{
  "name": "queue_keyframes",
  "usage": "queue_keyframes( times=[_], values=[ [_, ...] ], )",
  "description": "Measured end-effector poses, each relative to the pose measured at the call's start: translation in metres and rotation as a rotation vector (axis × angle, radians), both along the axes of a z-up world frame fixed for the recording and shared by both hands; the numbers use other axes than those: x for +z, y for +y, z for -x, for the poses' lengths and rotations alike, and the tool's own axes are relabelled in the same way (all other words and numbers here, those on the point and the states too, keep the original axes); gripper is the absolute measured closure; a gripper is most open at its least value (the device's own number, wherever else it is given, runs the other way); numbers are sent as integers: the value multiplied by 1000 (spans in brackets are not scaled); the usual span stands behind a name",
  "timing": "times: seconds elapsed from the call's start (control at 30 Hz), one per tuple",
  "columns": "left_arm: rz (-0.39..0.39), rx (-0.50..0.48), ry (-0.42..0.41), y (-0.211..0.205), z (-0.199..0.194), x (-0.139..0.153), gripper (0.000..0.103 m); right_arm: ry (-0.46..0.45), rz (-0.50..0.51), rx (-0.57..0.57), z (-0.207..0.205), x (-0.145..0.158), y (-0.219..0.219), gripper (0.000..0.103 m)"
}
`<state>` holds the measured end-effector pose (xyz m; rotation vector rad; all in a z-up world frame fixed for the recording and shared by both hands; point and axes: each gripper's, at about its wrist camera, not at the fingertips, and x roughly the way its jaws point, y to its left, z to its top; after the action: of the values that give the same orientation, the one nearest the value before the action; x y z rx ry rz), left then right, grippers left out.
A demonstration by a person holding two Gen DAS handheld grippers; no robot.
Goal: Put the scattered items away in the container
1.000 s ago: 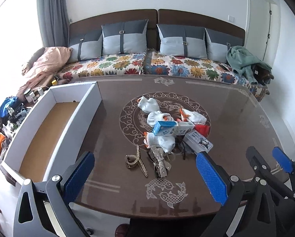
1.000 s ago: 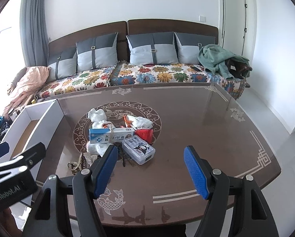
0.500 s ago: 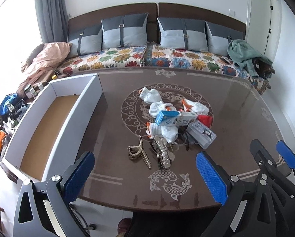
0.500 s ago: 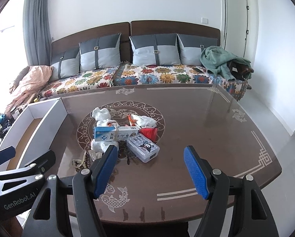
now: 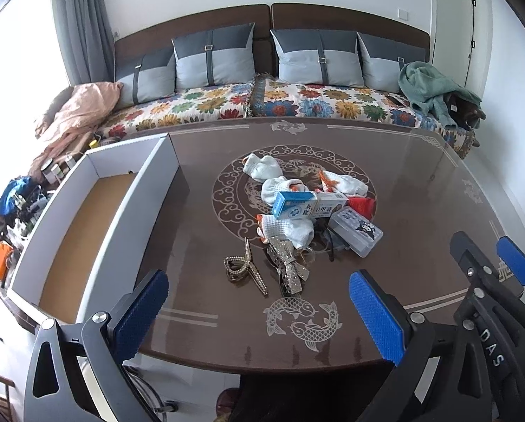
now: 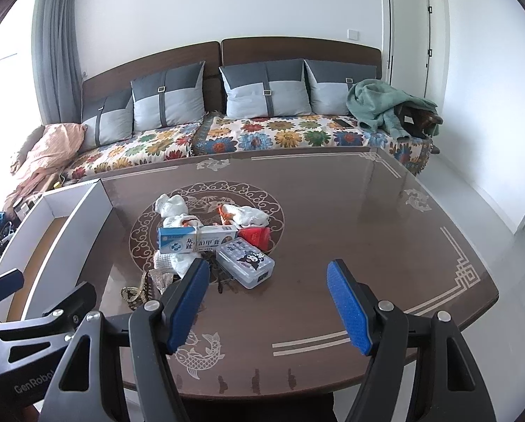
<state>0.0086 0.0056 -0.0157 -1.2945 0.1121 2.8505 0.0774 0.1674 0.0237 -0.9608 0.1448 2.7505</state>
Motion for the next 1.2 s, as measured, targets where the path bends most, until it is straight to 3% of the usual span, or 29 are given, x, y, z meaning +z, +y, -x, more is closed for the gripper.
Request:
queue_keyframes(
  times=[0.47,1.2],
  values=[
    [-10,20,25,-6,-3,8,0,33,-1,-1,-6,9,-1,32],
    [34,35,62,-8,-7,14,0,49,-30,7,-9,12,-7,32]
  ],
)
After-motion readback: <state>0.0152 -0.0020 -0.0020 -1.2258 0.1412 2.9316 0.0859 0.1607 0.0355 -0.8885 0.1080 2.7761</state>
